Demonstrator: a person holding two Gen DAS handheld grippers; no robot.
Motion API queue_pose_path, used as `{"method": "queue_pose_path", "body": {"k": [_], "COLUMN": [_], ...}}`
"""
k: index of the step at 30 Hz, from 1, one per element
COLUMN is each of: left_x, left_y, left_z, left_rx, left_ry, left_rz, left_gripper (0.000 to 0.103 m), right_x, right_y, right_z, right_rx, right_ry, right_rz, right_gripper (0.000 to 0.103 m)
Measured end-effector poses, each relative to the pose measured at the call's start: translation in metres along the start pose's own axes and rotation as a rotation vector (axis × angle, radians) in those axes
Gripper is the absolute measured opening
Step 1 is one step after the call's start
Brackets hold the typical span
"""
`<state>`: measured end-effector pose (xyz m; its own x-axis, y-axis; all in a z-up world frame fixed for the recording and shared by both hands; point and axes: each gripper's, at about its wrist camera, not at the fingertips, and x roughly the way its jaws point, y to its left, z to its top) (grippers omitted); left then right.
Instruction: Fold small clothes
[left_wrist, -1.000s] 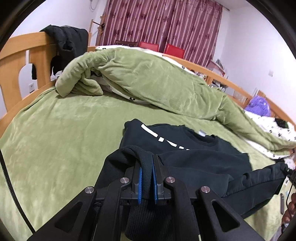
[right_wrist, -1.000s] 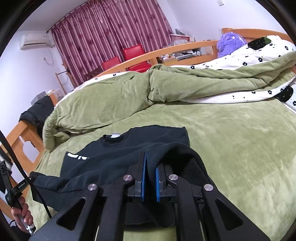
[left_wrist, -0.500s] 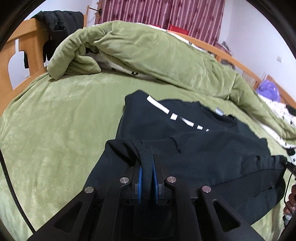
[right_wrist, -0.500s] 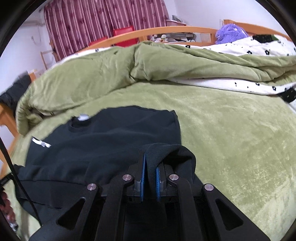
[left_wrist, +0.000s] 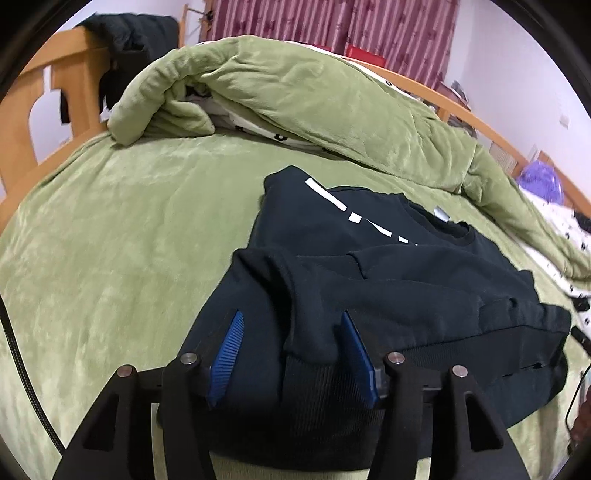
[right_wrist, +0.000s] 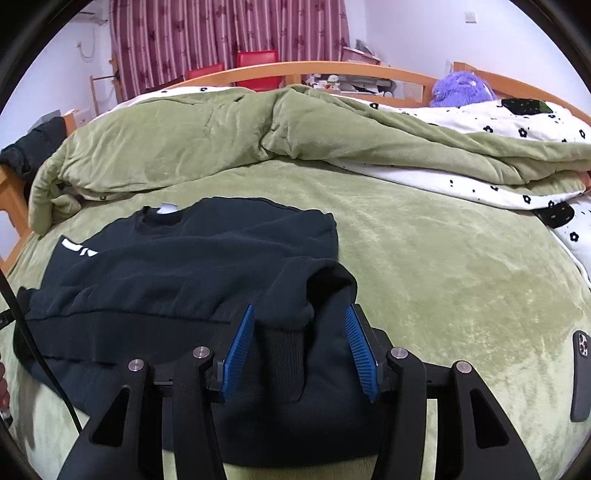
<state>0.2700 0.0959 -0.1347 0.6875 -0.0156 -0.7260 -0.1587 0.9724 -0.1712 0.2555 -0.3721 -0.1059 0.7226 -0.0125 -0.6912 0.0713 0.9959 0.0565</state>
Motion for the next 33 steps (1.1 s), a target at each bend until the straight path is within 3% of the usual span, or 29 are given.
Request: {"method": "queue_pose_path", "body": {"k": [8, 12, 23, 28, 33], "left_x": [-0.024, -0.030, -0.025, -0.014, -0.009], "left_y": [0.009, 0.012, -0.015, -0.013, -0.008], "left_z": [-0.017, -0.025, -0.047, -0.047, -0.043], "left_rx": [0.018, 0.023, 0.145, 0.135, 0.111], "left_ry": [-0.001, 0.006, 0.038, 0.071, 0.072], "left_rz": [0.006, -0.014, -0.035, -0.039, -0.057], "left_gripper": [0.054, 0.054, 0.054, 0.054, 0.054], "right_x": [-0.018, -0.011, 0.004, 0.005, -0.005], "right_y": [0.031, 0.043, 0.059, 0.051, 0.028], "right_z": [-0.019, -0.030, -0.049, -0.043, -0.029], "right_rx": [-0.048, -0.050, -0.081, -0.068, -0.031], "right_ry": [0.043, 0.104, 0.171, 0.156, 0.070], "right_rz": [0.071, 0.096, 0.096, 0.057, 0.010], "right_gripper": [0.050, 0.036, 0.036, 0.037, 0.050]}}
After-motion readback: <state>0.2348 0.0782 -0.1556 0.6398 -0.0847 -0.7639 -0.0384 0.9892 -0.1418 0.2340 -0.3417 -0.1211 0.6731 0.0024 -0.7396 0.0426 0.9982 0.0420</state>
